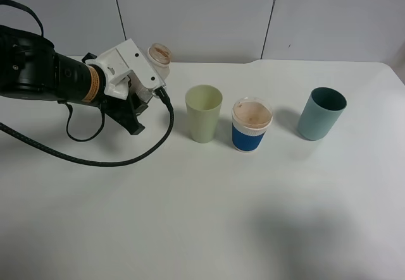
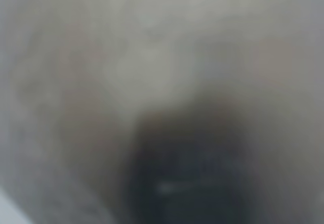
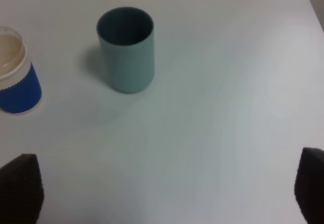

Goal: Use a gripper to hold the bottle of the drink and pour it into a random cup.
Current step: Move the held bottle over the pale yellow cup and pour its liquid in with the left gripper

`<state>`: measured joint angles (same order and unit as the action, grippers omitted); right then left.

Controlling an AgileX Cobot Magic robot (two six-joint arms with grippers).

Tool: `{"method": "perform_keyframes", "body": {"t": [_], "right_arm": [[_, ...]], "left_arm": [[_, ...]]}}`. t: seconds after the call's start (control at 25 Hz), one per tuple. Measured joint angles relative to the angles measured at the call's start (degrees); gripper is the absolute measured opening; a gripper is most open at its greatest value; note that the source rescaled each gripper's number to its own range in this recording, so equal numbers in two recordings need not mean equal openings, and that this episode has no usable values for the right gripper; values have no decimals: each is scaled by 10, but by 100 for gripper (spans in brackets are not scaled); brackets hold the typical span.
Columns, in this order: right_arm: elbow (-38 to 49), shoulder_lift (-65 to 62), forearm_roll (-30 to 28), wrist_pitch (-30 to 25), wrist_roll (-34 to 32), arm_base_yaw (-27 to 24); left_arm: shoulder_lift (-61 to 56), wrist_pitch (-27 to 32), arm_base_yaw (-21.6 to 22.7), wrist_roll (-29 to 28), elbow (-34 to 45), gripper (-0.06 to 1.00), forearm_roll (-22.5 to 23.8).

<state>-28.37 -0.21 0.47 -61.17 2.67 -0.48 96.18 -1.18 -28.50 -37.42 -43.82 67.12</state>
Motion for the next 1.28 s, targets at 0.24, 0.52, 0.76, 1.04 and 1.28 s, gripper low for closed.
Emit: {"method": "perform_keyframes", "body": {"t": [0.24,0.52,0.76,1.04,1.28], "right_arm": [[0,0,0,0,0,0],[0,0,0,0,0,0],[0,0,0,0,0,0],[0,0,0,0,0,0],[0,0,0,0,0,0]], "left_arm": [[0,19,-25,-10,0,2,28],[0,61,-36,-22,0,2,59],[24,73,-36,-25,0,2,68],[36,94,-43,-28,-10,2,73],[46,119,-52,-29,-24,2,83]]}}
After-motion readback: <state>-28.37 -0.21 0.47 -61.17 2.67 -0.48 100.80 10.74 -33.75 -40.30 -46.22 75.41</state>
